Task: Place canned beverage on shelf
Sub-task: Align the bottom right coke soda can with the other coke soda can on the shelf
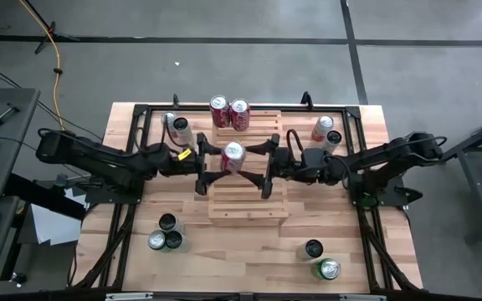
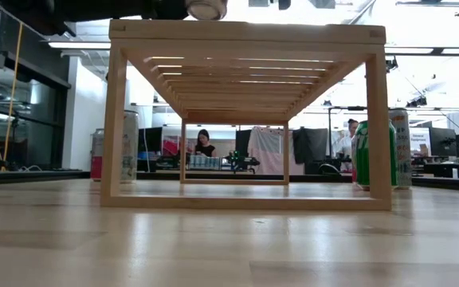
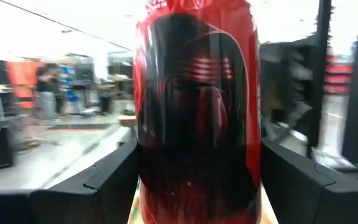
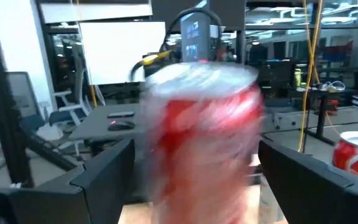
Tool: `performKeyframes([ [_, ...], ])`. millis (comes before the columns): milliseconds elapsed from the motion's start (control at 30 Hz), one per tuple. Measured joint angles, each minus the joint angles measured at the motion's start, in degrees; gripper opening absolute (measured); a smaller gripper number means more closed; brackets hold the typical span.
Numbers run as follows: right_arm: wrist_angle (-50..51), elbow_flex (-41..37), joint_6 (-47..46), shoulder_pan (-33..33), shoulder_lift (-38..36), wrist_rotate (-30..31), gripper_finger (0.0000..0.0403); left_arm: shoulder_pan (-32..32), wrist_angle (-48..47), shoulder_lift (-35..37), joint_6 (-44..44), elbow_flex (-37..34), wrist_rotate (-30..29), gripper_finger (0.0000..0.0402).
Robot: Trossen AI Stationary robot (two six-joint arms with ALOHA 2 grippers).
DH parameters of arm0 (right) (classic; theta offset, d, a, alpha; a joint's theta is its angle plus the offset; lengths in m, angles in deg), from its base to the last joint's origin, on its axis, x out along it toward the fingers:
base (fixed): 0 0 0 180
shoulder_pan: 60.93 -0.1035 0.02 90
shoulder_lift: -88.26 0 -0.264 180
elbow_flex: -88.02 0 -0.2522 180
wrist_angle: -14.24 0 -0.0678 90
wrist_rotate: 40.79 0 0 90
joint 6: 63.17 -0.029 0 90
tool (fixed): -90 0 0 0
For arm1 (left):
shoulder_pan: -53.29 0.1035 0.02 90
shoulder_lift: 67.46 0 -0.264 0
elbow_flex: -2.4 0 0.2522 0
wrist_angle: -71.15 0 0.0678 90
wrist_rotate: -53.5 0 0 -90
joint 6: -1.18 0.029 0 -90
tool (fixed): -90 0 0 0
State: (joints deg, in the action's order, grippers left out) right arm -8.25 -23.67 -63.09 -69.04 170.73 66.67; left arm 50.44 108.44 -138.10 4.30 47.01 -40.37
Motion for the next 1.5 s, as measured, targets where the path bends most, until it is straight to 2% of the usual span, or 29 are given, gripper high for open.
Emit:
performKeyframes([
  [100,0.5,0.0,-0.1,0.6,0.2,-0.2,0.0328,0.0,0.9,-1.2,-0.3,-0.2,1.8,0.027],
  [500,0.0,0.1,-2.2,1.0,0.5,-3.0,0.0328,0.0,2.9,-2.0,-1.5,0.0,1.8,0.027],
  [867,-0.7,1.3,-2.7,1.7,4.1,-4.1,0.0328,0.0,5.9,-7.3,-2.5,2.3,1.7,0.027],
  [1267,-0.3,1.3,-1.3,0.8,3.1,-4.2,0.0327,-0.4,0.3,-3.5,-1.3,2.3,-1.0,0.027],
  [1367,0.0,1.3,-1.5,0.8,2.6,-4.5,0.0317,-0.6,0.1,-3.4,-0.8,2.3,-1.4,0.027],
  [1500,0.3,1.3,-1.6,0.6,2.3,-4.5,0.0285,-0.7,-0.1,-3.4,-0.9,2.3,-1.7,0.027],
])
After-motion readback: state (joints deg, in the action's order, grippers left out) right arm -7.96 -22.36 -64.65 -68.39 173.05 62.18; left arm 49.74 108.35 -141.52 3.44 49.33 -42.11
